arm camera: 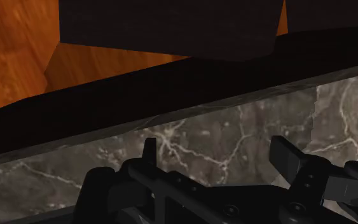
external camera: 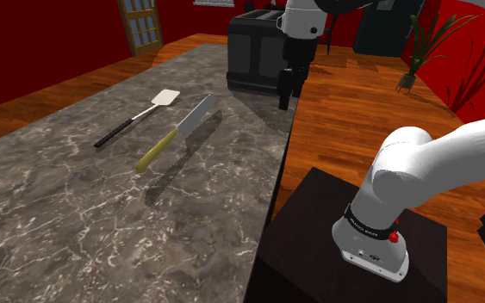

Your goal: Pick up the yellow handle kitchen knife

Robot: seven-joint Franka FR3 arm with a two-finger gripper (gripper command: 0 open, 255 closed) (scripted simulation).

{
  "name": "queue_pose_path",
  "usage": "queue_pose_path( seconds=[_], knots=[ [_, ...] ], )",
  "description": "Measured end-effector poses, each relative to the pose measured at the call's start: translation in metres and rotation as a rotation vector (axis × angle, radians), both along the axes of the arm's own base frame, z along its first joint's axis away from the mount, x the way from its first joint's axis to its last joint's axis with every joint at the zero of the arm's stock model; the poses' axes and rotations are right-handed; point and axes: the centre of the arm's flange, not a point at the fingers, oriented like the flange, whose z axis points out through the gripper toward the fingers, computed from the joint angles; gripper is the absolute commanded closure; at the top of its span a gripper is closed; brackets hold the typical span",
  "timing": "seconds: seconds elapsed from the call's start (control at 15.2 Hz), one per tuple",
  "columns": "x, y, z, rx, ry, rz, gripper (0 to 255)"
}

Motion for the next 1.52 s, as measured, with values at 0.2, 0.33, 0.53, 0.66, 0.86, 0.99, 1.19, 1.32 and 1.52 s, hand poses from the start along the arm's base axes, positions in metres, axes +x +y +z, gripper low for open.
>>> queue_pose_path(
  seconds=[0.2,0.33,0.53,0.66,0.86,0.99,1.19,1.32,1.52],
  knots=[
    [-0.003,0.016,0.003,-0.002,-0.001,-0.063,0],
    [-0.005,0.039,0.004,-0.004,-0.003,-0.164,0],
    [-0.002,0.081,0.010,-0.006,-0.005,-0.332,0],
    [0.005,0.106,0.013,-0.007,-0.006,-0.447,0],
    [0.018,0.139,0.016,-0.010,-0.008,-0.620,0],
    [0.028,0.165,0.020,-0.012,-0.009,-0.733,0],
    [0.053,0.199,0.024,-0.015,-0.011,-0.904,0],
    [0.072,0.216,0.027,-0.016,-0.013,-1.018,0],
    [0.101,0.242,0.030,-0.020,-0.015,-1.188,0]
  ],
)
